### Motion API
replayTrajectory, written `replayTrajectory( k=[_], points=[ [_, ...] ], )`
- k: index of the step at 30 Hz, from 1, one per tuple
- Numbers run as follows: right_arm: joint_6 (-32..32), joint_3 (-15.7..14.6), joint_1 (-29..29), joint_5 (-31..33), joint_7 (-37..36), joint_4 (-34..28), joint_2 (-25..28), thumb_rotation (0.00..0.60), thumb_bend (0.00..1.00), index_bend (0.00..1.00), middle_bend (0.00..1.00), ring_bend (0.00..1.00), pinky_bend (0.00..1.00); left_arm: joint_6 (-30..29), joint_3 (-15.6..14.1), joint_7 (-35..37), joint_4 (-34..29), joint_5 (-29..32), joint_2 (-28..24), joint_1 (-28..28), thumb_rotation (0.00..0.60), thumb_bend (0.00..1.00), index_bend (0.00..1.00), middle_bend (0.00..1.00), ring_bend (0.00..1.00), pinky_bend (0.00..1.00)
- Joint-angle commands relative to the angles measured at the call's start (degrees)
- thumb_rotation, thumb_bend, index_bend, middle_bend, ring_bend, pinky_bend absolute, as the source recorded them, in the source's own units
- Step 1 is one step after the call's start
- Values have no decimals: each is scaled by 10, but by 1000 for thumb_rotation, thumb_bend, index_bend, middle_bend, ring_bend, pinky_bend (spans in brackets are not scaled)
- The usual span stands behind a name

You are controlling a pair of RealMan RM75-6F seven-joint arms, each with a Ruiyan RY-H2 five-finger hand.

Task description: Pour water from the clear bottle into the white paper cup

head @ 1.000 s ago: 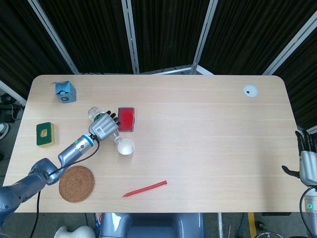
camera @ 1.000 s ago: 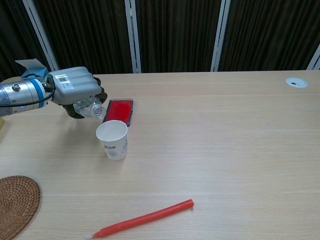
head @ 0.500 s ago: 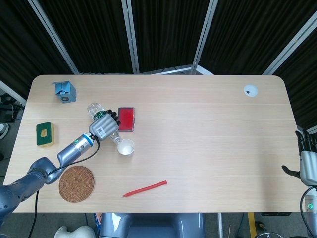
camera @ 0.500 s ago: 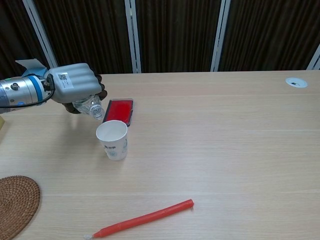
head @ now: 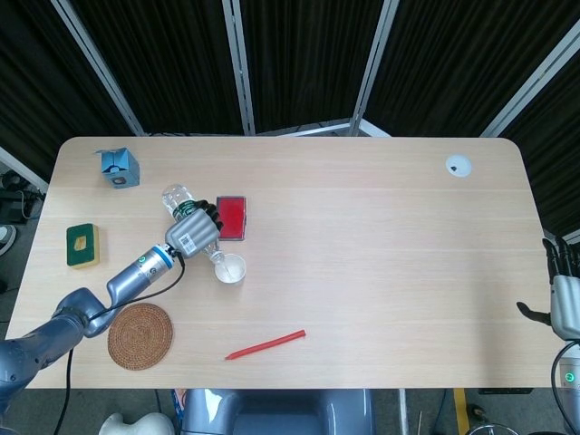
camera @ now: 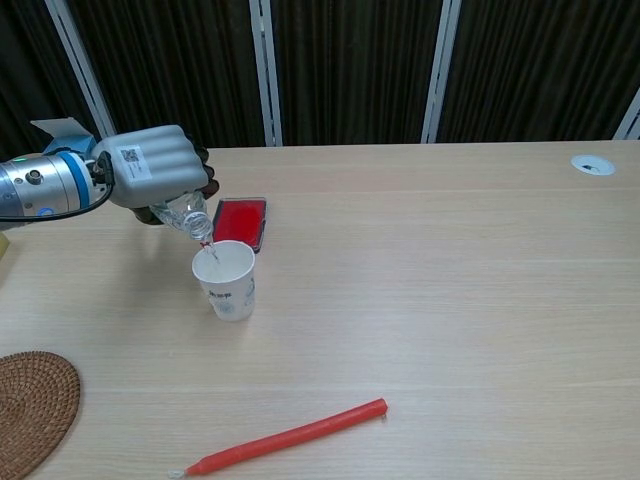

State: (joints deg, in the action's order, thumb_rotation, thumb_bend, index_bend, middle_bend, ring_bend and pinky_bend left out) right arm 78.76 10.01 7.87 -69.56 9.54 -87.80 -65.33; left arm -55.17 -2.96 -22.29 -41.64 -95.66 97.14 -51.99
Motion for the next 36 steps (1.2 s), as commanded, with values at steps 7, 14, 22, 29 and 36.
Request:
replayTrajectory(
  k=[7,14,22,29,36],
  points=[
    [-2,0,1,1,0,1,-1,600,0,0,0,0,0,-3,-1,37,5,4,-1,5,600,612,695,553,318,406],
    [-3,-1,2,2,5,1,-3,600,0,0,0,0,0,-7,9,104,4,22,-2,14,600,612,696,553,317,406],
    [-3,-2,2,3,8,1,-4,600,0,0,0,0,0,-13,31,216,-27,53,-21,26,600,613,696,553,318,406],
    [-3,-4,2,0,9,-1,-4,600,0,0,0,0,0,6,72,353,-69,112,-45,39,600,608,704,554,320,407],
    [-5,-5,4,-1,14,-1,-6,600,0,0,0,0,0,62,111,530,-104,178,-71,59,600,608,707,554,320,407]
  ],
)
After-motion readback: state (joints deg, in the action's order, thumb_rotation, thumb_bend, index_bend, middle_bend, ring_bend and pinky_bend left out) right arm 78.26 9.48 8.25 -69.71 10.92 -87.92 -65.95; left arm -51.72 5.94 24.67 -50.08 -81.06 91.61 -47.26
